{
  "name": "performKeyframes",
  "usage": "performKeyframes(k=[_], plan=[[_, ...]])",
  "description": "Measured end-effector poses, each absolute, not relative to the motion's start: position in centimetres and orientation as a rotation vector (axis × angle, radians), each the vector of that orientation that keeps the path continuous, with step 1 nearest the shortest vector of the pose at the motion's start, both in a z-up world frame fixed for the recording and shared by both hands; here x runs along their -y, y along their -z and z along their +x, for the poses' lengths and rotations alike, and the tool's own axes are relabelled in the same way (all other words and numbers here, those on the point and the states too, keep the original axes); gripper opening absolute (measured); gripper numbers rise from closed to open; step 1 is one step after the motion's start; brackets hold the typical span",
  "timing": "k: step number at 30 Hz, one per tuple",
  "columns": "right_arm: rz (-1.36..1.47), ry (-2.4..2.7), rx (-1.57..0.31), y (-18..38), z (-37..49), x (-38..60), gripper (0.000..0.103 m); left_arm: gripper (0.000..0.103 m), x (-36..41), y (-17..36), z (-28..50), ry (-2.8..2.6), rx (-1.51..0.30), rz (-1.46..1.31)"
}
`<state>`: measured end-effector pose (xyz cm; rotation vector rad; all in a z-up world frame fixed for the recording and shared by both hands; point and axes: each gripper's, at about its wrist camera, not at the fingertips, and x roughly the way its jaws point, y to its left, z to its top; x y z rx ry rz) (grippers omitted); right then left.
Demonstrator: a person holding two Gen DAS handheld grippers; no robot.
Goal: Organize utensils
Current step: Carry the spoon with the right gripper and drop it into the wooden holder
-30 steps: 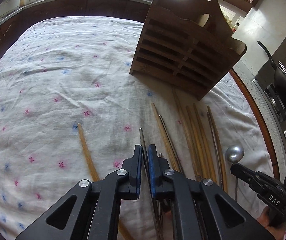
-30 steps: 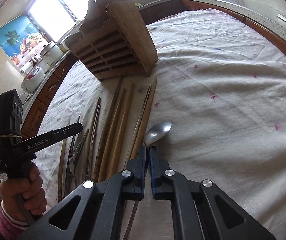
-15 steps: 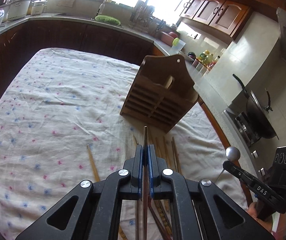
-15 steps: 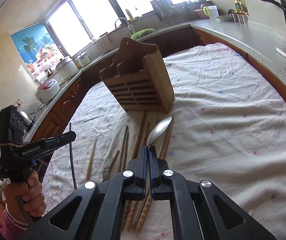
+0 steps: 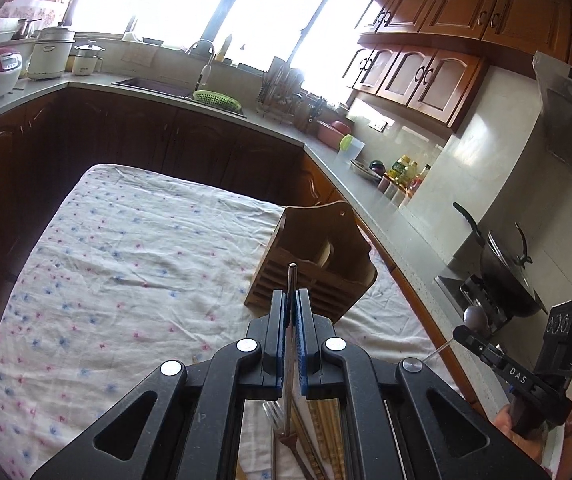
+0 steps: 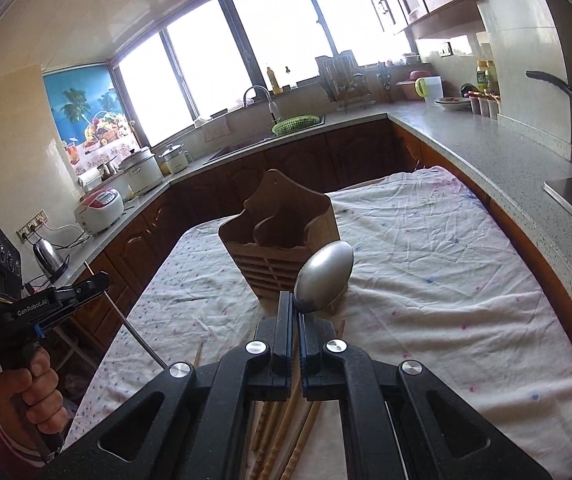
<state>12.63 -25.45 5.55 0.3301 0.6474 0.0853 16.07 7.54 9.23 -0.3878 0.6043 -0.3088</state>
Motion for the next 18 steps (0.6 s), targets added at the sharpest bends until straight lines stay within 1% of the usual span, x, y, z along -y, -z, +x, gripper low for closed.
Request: performKeyframes(k=[5,9,18], plan=[[0.326,-0.081,-0.626,-6.0,13.3,25.6,0.002,0.003,-7.2,-9.9,17.1,0.307,-0.571,-0.382],[0.317,-0.077,-0.603,-6.8,14.2,25.9,0.002,0.003,-7.0,-11.4,18.6,0.311,-0.526,-0.370],[0.250,-0.054,-0.499,-10.7,17.6,26.5,0.002,0.003,-6.5,-14.7,22.9,0.303,-0.378,-0.356]])
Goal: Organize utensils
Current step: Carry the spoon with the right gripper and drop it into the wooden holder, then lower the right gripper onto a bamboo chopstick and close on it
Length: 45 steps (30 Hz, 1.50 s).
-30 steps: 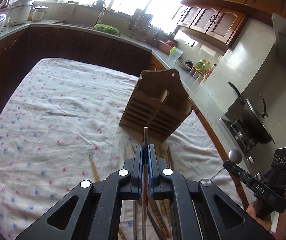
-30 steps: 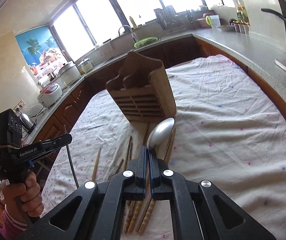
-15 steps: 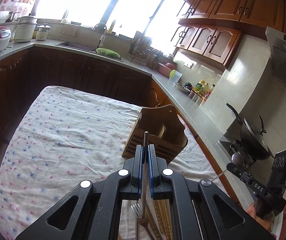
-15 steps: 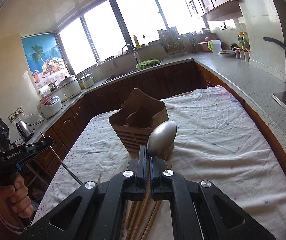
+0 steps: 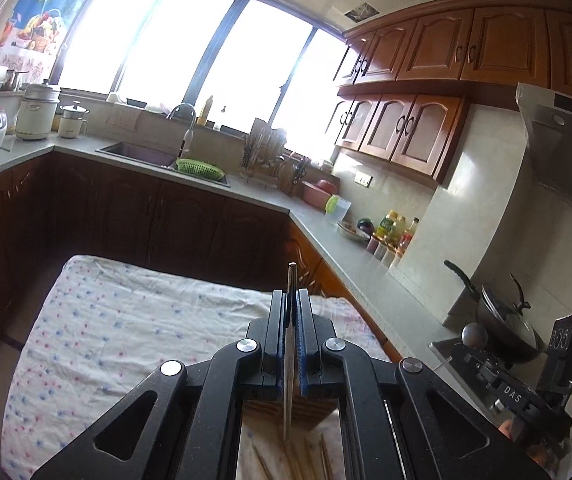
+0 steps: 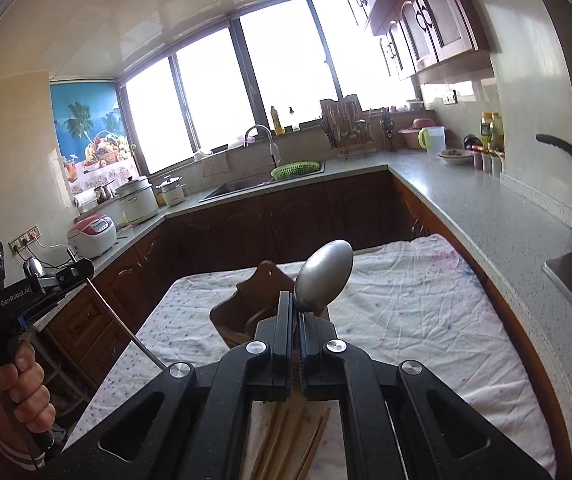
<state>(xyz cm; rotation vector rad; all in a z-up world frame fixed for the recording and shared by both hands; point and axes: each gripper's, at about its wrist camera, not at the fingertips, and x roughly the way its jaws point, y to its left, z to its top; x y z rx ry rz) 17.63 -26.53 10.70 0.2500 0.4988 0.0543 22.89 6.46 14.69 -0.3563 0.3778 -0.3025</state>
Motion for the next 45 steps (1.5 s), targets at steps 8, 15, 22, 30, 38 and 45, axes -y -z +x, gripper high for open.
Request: performKeyframes(k=[8,15,22,30,38,45], plan=[[0.160,-0.034,-0.439,-12.3,22.2,26.2,0.002,0.003,-5.5,-12.4,28.9,0.227,-0.292,-0.377],[0.112,-0.035,-0.500,-8.5,26.2,25.3,0.002,0.003,-1.9,-6.4,33.8,0.218,-0.346,-0.335],[0.123,-0.053,-0.598,-3.8,28.2,25.1,0.002,0.004,0.2,-1.3,37.0,0.219,-0.436,-0.304],[0.142,-0.070,-0.671,-1.2,28.9,25.3,0.002,0.006,0.5,-2.1,39.5,0.228,-0.465,-0.302],[0.180,-0.075,-0.676,-1.5,29.0,25.7,0.005,0.021,-1.7,-2.7,37.9,0.232,-0.488,-0.317],[0.258,-0.049,-0.638,-2.8,27.6,27.3,0.049,0.070,-3.2,-4.1,34.9,0.211,-0.464,-0.347]])
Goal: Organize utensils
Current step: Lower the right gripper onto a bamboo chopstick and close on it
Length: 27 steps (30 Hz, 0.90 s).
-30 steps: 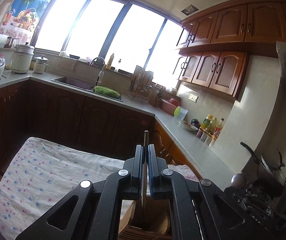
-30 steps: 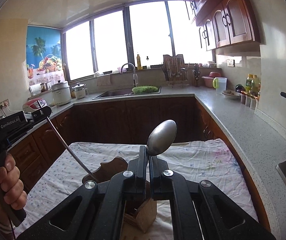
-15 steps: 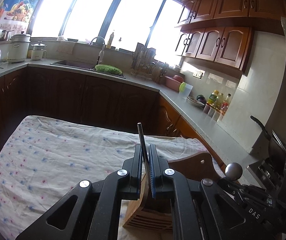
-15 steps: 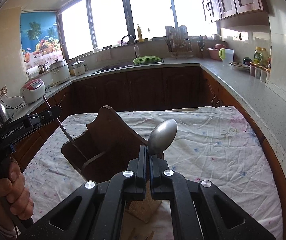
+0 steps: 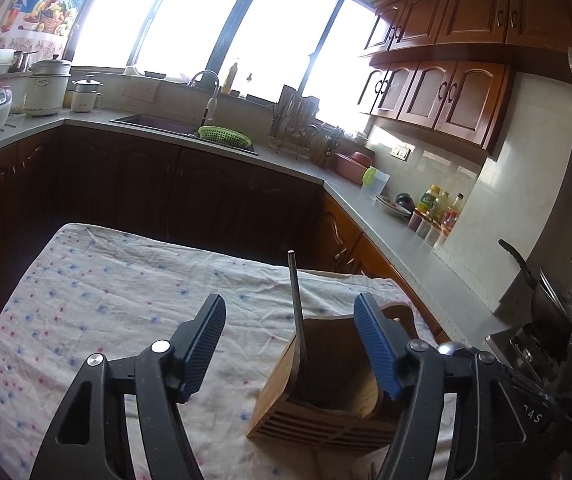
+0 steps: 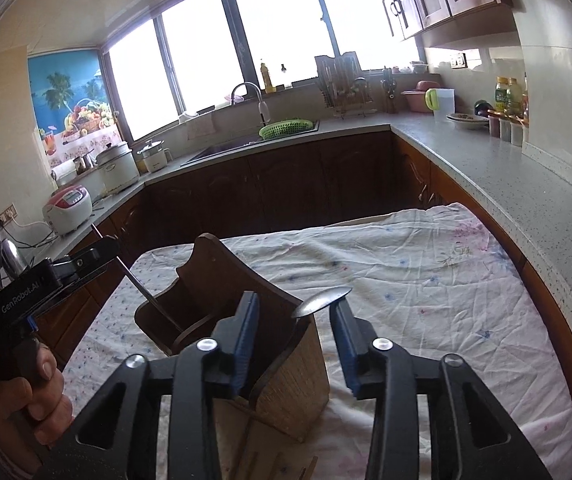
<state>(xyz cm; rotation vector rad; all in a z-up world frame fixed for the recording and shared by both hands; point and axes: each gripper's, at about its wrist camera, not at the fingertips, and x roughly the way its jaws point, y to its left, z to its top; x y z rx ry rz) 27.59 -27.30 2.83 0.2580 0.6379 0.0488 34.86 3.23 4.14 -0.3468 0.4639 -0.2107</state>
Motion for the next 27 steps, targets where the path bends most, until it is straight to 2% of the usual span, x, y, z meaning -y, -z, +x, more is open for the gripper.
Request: performKeyframes(k=[2,7,9,18,27], plan=[[0.287,-0.041,-0.615,-3.4,26.6,27.8,0.060,0.080,-3.7,-4.4,33.4,0.193,-0.463,-0.351],[0.352,-0.030,-0.556,-4.4,23.3,28.7,0.088,0.088,-5.3,-4.6,28.9,0.160,-0.473,-0.359],[0.371,-0.029,-0.538,-4.5,21.7,28.8,0.094,0.090,-5.9,-4.5,27.0,0.149,-0.478,-0.360],[0.399,-0.017,-0.564,-3.0,15.1,27.9,0.095,0.090,-8.4,-2.8,19.0,0.087,-0.572,-0.378],[0.447,0.000,-0.656,0.5,11.1,27.1,0.094,0.090,-8.4,-0.2,15.7,0.052,-0.691,-0.391]])
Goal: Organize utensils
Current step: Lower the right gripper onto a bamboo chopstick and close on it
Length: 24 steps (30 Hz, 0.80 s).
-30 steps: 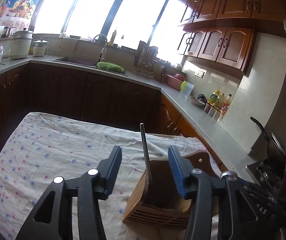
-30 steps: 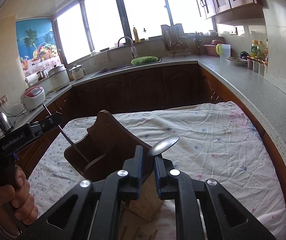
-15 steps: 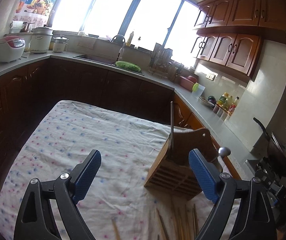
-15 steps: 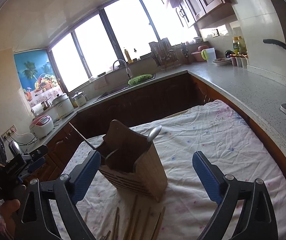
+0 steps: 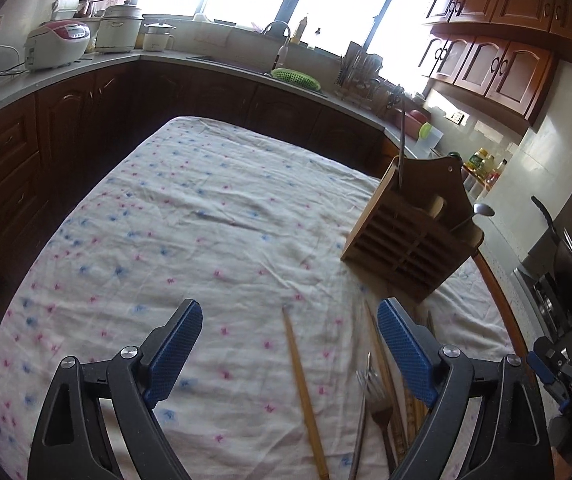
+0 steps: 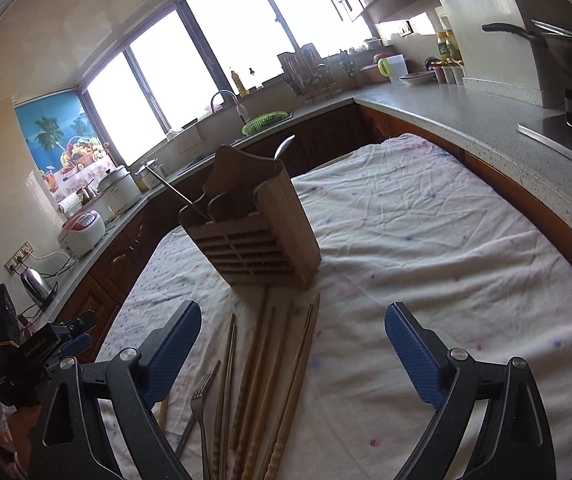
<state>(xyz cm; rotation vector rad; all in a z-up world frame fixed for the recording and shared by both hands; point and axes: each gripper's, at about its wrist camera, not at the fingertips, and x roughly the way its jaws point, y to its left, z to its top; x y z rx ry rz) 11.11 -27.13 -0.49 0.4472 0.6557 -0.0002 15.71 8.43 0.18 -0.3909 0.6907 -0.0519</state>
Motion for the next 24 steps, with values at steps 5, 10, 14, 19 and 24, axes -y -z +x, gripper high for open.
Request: performKeyframes(k=[5,10,14,19,24], plan=[[0.420,0.002,-0.693,1.6,10.5,26.3,0.094,0.090,-7.7,0.3,15.4,0.046,-0.728,-0.379],[0.396,-0.002,-0.716,2.4,10.5,25.5,0.094,0.090,-7.4,0.6,15.7,0.042,-0.751,-0.363],[0.394,-0.003,-0.735,2.9,11.1,25.3,0.094,0.089,-7.2,1.2,16.7,0.039,-0.777,-0.344],[0.398,-0.008,-0.757,3.5,12.4,25.2,0.090,0.088,-6.4,2.2,18.2,0.031,-0.820,-0.317],[0.383,-0.025,-0.785,4.0,14.2,24.7,0.070,0.080,-5.7,3.0,19.8,0.035,-0.857,-0.290]])
